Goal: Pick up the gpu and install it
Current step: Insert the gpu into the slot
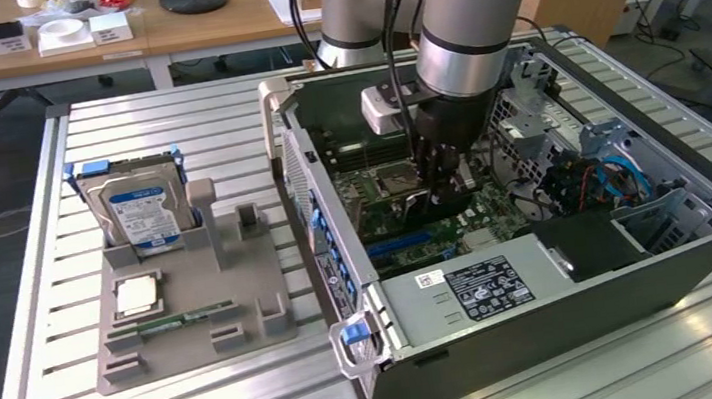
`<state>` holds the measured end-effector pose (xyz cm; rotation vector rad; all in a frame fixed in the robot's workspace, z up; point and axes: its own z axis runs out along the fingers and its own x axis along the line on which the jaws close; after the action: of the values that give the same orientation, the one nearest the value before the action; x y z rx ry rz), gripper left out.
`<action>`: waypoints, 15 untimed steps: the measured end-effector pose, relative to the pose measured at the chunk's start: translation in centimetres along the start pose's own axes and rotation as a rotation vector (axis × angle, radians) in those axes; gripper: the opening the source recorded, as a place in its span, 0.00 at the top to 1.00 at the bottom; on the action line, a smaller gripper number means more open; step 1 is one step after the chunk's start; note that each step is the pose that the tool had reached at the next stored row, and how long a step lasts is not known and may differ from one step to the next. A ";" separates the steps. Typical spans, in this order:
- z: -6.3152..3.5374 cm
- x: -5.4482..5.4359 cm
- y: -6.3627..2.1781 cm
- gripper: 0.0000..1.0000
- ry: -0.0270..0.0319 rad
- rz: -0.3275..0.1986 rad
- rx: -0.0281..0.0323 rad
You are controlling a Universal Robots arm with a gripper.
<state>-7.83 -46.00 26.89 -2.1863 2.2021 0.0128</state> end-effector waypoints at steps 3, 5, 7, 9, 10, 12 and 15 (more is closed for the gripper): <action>0.00 0.0 0.20 0.73 0.0000 0.000 0.0001; 0.00 0.0 0.20 0.73 0.0000 0.000 0.0001; 0.00 0.0 0.20 0.73 0.0000 0.000 0.0001; 0.00 0.0 0.21 0.73 0.0000 0.000 0.0000; 0.01 0.0 0.24 0.73 -0.0001 0.000 0.0001; 0.01 0.0 0.32 0.73 0.0000 0.000 0.0001; 0.01 0.0 0.33 0.73 0.0000 0.000 0.0000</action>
<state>-8.15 -46.00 26.87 -2.1866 2.2017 0.0127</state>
